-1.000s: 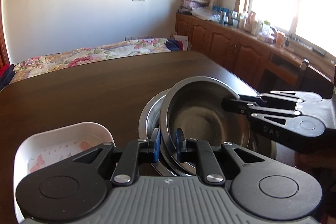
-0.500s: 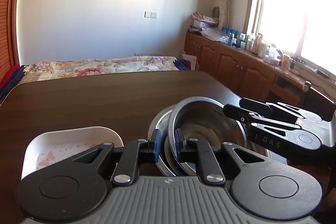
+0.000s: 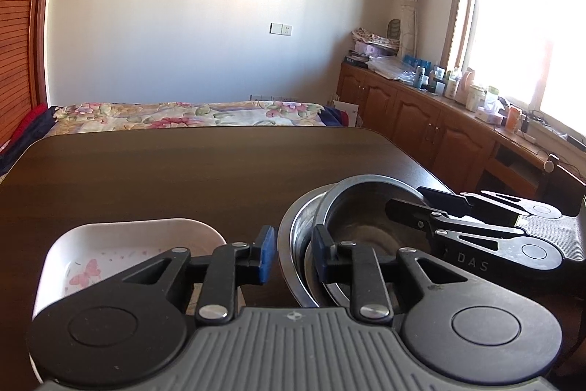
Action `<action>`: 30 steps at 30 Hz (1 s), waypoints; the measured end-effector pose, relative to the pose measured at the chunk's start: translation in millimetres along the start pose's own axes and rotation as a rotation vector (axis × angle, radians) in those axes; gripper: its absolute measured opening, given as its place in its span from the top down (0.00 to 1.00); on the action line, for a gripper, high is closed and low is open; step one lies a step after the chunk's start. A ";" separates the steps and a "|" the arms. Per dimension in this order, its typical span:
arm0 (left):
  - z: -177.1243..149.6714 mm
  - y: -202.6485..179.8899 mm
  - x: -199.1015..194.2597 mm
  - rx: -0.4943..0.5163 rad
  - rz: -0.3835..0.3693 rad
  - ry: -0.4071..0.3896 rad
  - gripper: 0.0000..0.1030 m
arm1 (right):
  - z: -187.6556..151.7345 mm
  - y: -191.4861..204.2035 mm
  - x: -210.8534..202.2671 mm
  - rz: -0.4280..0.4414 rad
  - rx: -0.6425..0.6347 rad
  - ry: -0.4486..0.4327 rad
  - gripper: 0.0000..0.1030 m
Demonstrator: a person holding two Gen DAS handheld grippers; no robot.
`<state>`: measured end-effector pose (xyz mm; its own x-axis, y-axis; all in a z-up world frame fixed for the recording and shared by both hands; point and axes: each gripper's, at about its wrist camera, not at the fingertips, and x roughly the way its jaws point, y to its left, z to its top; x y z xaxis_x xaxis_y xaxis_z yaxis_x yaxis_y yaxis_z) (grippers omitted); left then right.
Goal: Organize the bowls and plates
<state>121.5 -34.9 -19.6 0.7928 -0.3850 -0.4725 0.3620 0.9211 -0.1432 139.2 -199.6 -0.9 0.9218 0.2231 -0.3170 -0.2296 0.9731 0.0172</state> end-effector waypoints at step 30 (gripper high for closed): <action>15.0 5.7 22.9 -0.006 0.031 0.000 0.65 | -8.0 -20.0 -5.3 -0.047 0.138 -0.021 0.53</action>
<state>149.0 -39.3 -18.2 0.8036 -0.3558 -0.4770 0.3337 0.9331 -0.1339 136.4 -220.8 -7.2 0.9371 0.1769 -0.3009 -0.1424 0.9808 0.1332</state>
